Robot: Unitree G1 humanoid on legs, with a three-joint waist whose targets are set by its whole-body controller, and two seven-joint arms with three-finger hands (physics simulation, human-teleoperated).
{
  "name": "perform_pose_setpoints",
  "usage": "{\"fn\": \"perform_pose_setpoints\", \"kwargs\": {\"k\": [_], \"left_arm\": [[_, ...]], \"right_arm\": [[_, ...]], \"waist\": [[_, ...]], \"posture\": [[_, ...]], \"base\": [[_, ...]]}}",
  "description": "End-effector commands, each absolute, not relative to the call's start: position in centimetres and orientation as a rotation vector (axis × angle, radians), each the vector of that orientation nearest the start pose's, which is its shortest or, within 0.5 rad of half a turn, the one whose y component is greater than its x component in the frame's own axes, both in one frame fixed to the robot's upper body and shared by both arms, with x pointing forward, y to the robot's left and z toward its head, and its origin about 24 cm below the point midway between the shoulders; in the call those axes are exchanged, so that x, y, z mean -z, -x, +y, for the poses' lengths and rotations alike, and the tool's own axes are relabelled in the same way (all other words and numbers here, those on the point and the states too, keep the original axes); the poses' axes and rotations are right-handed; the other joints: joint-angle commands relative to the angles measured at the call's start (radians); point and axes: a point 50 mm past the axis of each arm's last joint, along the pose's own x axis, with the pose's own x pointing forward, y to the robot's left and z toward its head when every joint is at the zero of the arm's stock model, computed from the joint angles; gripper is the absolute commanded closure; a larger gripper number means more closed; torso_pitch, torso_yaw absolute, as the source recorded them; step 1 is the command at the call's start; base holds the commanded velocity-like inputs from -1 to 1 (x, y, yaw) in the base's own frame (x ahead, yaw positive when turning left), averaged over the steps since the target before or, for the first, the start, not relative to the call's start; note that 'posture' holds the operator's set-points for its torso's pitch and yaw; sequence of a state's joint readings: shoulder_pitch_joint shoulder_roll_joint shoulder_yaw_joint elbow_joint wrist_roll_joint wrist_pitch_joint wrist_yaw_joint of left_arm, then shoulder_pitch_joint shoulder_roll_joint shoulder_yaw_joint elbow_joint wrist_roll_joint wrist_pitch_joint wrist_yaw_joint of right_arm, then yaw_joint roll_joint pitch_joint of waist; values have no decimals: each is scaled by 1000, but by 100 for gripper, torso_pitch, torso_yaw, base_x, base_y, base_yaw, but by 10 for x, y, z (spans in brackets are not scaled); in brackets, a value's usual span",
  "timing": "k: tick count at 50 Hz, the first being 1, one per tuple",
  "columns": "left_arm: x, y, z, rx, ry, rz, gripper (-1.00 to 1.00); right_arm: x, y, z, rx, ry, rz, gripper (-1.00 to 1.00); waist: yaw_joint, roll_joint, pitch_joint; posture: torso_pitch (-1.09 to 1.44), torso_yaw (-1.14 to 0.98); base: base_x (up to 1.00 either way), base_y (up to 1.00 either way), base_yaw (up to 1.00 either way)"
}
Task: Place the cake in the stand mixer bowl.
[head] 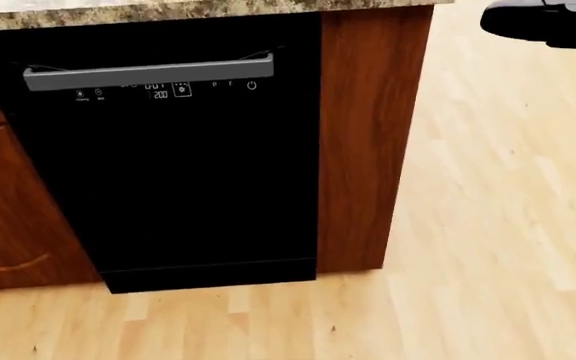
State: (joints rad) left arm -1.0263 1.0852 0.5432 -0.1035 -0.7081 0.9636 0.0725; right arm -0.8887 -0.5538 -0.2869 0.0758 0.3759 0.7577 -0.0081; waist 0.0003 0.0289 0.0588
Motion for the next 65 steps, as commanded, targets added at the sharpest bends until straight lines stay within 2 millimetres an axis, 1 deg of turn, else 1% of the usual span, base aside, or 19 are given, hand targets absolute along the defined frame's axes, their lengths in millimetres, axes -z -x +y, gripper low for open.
{"fn": "perform_pose_setpoints", "kwargs": {"k": [1,5,7,13,24,29,38,42,43,44,45,48,51,54,57,59,62,63,65], "left_arm": [[-425,-213,323,-258,-24,-570,-100],[-427,-209,330,-282,-16,-579,-100],[-431,-203,332,-288,-17,-590,-100],[-432,-199,337,-304,-14,-591,-100],[-456,-166,348,-344,-18,-662,-100],[-456,-167,348,-340,-16,-659,-100],[-450,-173,347,-341,-19,-642,-100],[-449,-175,347,-340,-19,-639,-100],[-449,-174,347,-339,-19,-640,-100],[-450,-174,347,-338,-20,-641,-100],[-449,-174,347,-338,-18,-639,-100],[-448,-175,349,-348,-23,-638,-100],[-449,-175,348,-345,-24,-639,-100],[-450,-174,348,-344,-21,-641,-100],[-448,-176,348,-343,-24,-636,-100],[-448,-175,349,-345,-22,-636,-100],[-448,-175,349,-353,-31,-639,-100],[-446,-177,350,-341,-17,-631,-100],[-446,-177,351,-350,-19,-632,-100]], "right_arm": [[-306,-336,-250,99,-11,-272,-100],[-305,-336,-249,95,1,-271,-100],[-305,-336,-248,91,4,-269,-100],[-303,-336,-247,78,5,-266,-100],[-307,-335,-247,72,9,-276,-100],[-308,-333,-245,64,19,-279,-100],[-306,-334,-243,50,13,-272,-100],[-301,-335,-240,48,18,-258,-100],[-301,-335,-240,44,20,-265,-100],[-302,-335,-240,44,22,-263,-100],[-301,-335,-239,41,19,-262,-100],[-302,-335,-241,43,-10,-250,-100],[-296,-337,-239,40,4,-242,-100],[-295,-337,-239,39,4,-234,-100],[-297,-336,-238,37,3,-235,-100],[-295,-337,-237,34,4,-234,-100],[-295,-337,-239,39,5,-233,-100],[-294,-337,-239,39,3,-231,-100],[-292,-339,-239,38,4,-227,-100]], "waist": [[-4,-5,-13],[-2,8,-15],[-3,10,-17],[-6,13,-15],[-11,30,-15],[-9,37,-13],[-8,44,-17],[-11,43,-16],[-9,41,-43],[-9,39,-14],[-11,38,8],[-14,40,13],[-15,37,4],[-14,16,0],[-12,-18,-3],[-10,-7,-14],[-15,-16,-20],[-17,-13,-20],[-24,5,-18]], "posture": [[0,0],[0,0],[0,0],[0,0],[0,0],[0,0],[0,0],[0,0],[0,0],[0,0],[0,0],[0,0],[0,0],[0,0],[0,0],[0,0],[0,0],[0,0],[0,0]], "base": [[0,0,0],[0,0,0],[0,0,0],[0,0,0],[0,0,0],[0,0,0],[0,0,0],[0,0,0],[27,0,0],[39,0,0],[39,0,0],[39,0,0],[39,0,0],[39,0,0],[39,0,0],[39,0,0],[39,0,0],[38,0,0],[39,0,0]]}}
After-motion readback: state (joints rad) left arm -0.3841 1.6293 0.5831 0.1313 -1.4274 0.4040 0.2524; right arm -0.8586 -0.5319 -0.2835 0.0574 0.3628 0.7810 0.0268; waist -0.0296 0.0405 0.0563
